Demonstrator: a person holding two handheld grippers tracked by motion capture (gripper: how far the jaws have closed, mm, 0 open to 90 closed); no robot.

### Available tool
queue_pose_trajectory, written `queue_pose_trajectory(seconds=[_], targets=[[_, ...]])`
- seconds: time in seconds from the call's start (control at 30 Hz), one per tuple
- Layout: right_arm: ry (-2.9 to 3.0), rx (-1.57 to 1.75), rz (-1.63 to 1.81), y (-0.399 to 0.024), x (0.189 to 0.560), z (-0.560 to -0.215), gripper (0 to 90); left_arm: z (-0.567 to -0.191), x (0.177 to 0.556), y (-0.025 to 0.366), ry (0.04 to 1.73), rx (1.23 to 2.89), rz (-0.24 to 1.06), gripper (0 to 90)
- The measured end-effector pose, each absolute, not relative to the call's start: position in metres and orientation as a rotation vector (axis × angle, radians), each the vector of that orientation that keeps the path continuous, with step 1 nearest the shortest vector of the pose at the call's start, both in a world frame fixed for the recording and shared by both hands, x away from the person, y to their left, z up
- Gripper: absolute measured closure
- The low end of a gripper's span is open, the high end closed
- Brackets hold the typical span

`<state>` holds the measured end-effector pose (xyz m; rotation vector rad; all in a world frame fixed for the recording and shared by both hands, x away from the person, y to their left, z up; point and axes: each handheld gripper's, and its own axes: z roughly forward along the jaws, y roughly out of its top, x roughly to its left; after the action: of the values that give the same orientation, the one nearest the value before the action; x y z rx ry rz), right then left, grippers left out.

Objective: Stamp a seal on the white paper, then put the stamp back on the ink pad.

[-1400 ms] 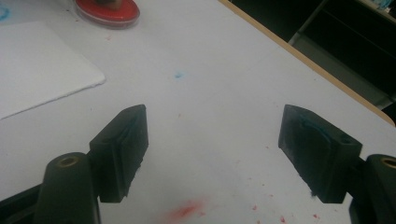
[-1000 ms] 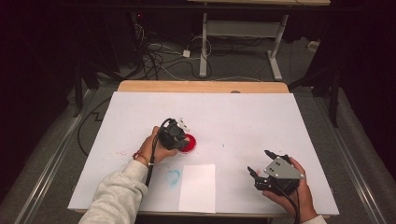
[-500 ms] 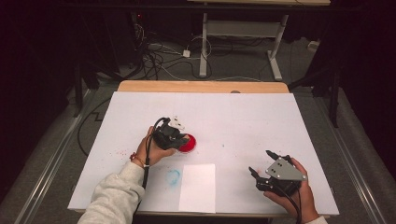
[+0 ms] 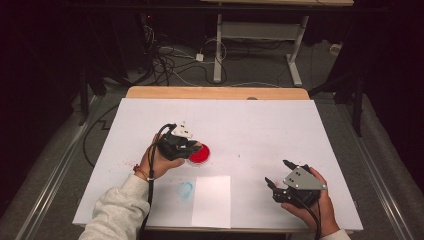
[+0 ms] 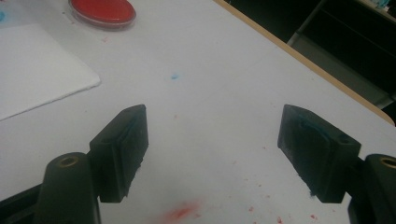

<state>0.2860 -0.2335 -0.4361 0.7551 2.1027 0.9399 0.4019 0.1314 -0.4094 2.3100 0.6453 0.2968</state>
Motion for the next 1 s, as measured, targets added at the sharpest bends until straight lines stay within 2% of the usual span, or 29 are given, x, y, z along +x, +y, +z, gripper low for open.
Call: queue_pose_trajectory(seconds=[1.0], targets=[[2.093, 0.781, 0.952, -0.237, 0.288, -0.435, 25.2, -0.391, 0.381, 0.138, 0.576, 2.304, 0.31, 73.9]])
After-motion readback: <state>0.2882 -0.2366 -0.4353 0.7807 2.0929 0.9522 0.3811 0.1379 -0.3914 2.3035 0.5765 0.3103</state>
